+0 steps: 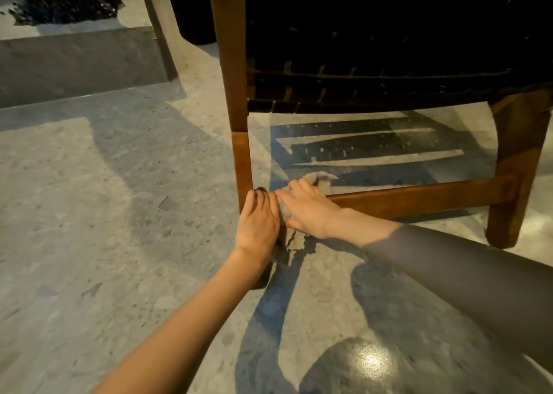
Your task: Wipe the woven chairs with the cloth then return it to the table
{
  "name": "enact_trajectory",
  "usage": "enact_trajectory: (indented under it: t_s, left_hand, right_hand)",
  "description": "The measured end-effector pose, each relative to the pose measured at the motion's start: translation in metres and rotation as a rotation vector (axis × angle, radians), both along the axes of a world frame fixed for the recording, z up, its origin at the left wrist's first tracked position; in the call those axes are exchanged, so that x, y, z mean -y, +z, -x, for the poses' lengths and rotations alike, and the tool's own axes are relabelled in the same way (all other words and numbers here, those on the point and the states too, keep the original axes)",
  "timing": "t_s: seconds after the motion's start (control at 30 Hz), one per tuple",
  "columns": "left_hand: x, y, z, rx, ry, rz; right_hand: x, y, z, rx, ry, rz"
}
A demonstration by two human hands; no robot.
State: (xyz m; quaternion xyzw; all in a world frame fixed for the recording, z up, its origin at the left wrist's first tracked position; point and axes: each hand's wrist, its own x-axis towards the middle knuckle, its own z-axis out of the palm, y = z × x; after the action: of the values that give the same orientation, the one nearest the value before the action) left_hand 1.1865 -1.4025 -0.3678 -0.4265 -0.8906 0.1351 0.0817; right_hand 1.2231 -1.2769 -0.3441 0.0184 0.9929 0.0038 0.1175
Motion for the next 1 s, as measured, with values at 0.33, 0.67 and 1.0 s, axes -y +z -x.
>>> enact_trajectory:
  t_s: [0.33,0.67,1.0]
  left_hand:
    - [-0.021,0.004,-0.007,-0.043,0.031,0.038]
    - [-0.183,0.009,-0.068,0.047,-0.171,0.137]
    - [-0.377,0.001,-0.152,0.191,-0.280,-0.048]
  right_hand:
    - [-0.047,-0.027,-0.019,-0.200,0.139,0.004]
    - [-0.196,-0.032,-0.107,-0.249,0.050,-0.038]
    - [-0.362,-0.024,-0.206,-0.142,-0.289,-0.097]
